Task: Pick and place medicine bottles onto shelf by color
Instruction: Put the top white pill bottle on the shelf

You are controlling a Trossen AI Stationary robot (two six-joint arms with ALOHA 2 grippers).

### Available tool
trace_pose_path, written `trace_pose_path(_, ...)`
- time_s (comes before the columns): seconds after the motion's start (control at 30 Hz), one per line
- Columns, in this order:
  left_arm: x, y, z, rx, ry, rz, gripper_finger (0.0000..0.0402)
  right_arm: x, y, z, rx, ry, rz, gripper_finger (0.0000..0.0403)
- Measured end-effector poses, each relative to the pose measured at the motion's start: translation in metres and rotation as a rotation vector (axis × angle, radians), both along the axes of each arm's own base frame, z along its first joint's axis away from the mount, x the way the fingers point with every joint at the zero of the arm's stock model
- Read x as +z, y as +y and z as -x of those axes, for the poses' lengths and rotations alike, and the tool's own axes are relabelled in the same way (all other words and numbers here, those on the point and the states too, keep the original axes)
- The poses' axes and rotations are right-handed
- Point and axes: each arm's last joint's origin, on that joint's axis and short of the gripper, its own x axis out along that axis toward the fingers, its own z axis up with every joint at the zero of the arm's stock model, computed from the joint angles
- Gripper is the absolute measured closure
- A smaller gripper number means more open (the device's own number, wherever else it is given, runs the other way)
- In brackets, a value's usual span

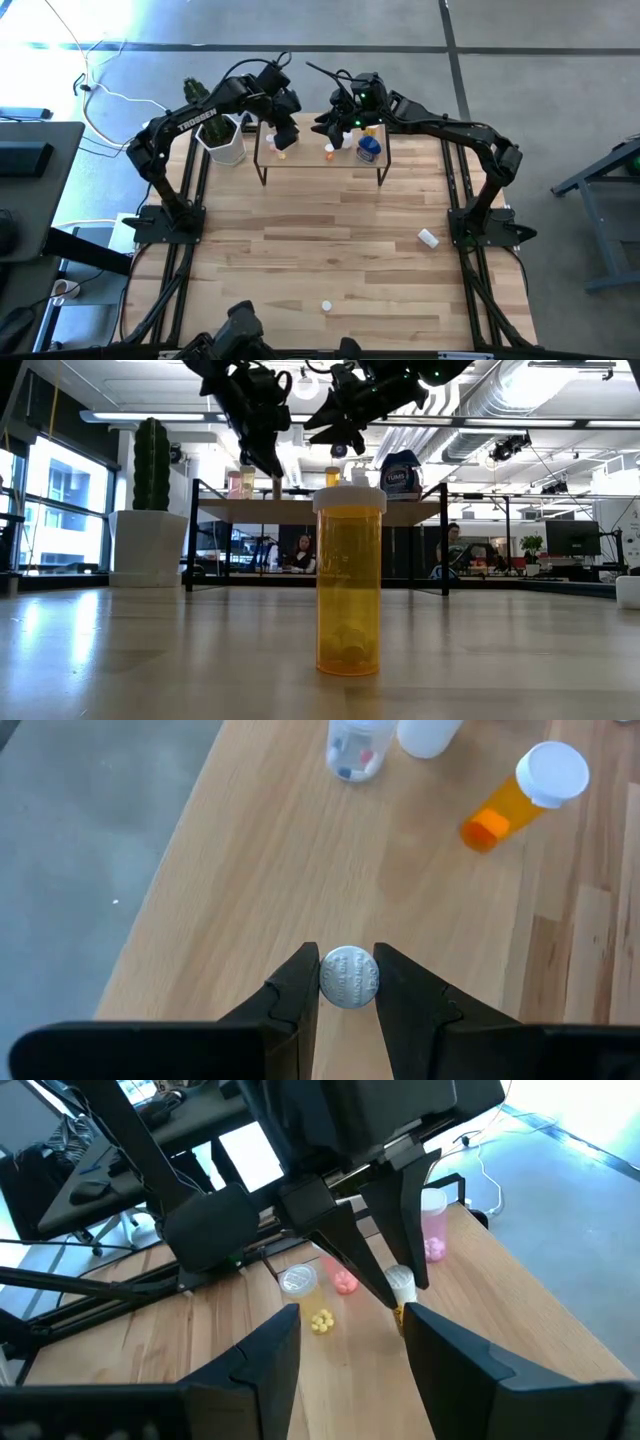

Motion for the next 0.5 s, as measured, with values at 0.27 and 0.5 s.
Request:
trace_pose_path(0.27, 0.0, 0.0011, 0.0012, 0.005, 0.001, 0.0, 0.0327, 0.0, 0.0, 0.0, 0.0, 0.0, 0.0, 0.0234)
trace_pose_path(0.5, 0.0, 0.0011, 0.0012, -0.002, 0.002, -0.004, 0.0315, 0.0, 0.0, 0.0, 0.0, 0.0, 0.0, 0.0234)
